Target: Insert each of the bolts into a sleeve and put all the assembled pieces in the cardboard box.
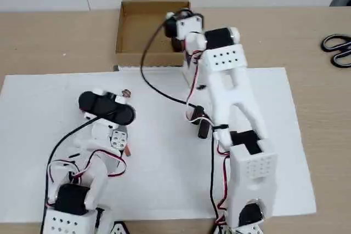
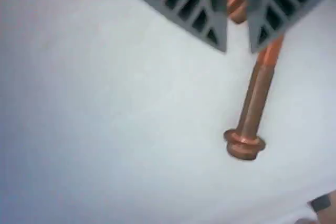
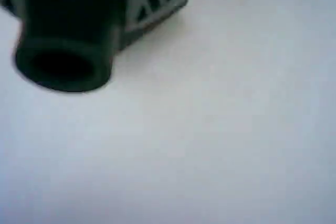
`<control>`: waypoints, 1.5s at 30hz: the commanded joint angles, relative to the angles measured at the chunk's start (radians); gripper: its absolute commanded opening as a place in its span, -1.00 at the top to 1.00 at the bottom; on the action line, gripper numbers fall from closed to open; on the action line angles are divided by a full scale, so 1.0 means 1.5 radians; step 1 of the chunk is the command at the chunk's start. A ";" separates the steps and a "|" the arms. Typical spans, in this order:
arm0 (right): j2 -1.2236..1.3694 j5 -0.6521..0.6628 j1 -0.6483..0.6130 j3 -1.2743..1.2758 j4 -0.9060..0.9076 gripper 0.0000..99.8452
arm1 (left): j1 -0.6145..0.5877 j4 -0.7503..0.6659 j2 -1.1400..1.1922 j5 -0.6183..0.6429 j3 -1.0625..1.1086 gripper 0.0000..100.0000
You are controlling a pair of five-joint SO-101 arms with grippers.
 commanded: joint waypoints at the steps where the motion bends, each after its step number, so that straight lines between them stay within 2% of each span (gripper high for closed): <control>1: -0.060 0.006 0.037 0.047 0.003 0.99 | 0.016 0.021 0.093 -0.002 -0.126 0.92; 5: -0.068 0.005 0.067 0.091 0.002 0.99 | 0.012 0.021 0.255 -0.002 -0.255 0.92; 9: -0.070 0.003 0.090 0.106 0.001 0.99 | 0.012 0.060 0.435 -0.004 -0.395 0.92; 17: -0.070 0.005 0.104 0.141 -0.001 0.99 | 0.009 0.203 0.800 -0.025 -0.658 0.92; 24: -0.070 0.006 0.116 0.157 -0.002 0.98 | -0.063 0.293 1.060 -0.029 -0.900 0.92; 27: -0.069 0.006 0.123 0.157 -0.002 0.98 | -0.075 0.351 1.162 -0.057 -1.010 0.92; 36: -0.065 0.006 0.127 0.157 -0.003 0.98 | -0.066 0.473 1.354 -0.070 -1.277 0.94; 45: -0.065 0.006 0.130 0.171 -0.004 0.98 | -0.064 0.496 1.429 -0.070 -1.296 0.91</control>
